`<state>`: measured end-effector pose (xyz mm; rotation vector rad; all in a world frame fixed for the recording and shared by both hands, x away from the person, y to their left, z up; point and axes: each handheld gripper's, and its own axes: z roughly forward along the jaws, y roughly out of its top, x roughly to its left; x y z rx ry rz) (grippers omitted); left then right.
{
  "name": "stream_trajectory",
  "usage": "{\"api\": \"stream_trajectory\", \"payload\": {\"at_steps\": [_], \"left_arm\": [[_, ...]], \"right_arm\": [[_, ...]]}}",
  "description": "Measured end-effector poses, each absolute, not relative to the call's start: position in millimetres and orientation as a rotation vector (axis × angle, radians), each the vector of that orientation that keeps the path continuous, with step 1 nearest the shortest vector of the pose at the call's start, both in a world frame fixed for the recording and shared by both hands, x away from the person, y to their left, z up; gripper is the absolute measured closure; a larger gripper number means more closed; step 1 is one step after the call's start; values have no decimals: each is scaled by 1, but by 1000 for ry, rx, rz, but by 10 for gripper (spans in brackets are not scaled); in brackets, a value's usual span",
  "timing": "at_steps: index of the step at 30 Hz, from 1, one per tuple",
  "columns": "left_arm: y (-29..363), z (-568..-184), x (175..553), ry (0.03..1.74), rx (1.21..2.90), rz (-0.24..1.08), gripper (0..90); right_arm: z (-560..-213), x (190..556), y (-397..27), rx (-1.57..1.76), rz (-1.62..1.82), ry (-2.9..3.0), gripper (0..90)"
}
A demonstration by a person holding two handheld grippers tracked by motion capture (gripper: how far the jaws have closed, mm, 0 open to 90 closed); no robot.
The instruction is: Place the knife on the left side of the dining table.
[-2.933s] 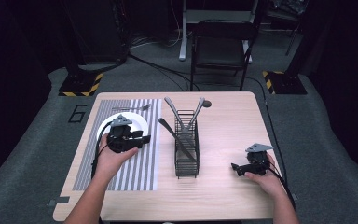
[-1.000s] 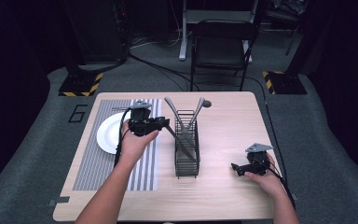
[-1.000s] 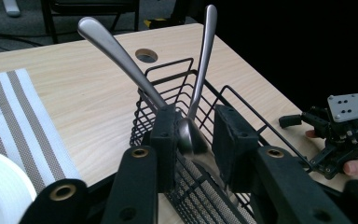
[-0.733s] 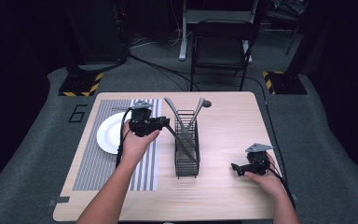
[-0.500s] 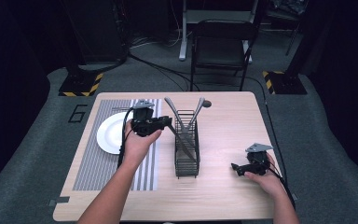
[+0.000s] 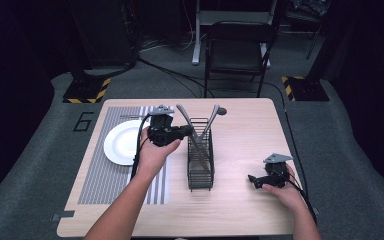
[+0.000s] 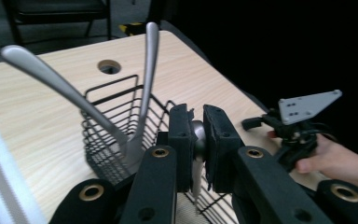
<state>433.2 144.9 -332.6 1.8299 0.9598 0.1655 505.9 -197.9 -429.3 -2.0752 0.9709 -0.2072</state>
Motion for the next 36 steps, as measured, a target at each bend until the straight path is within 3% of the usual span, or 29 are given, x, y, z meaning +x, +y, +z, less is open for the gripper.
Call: {"api": "stream_trajectory", "payload": {"at_steps": [9, 36], "left_arm": [[142, -322, 429, 954, 1839, 192, 834], [169, -306, 435, 1088, 1711, 106, 834]], "right_arm": [[-429, 506, -198, -2075, -207, 971, 0], [-429, 506, -198, -2075, -207, 971, 0]]}}
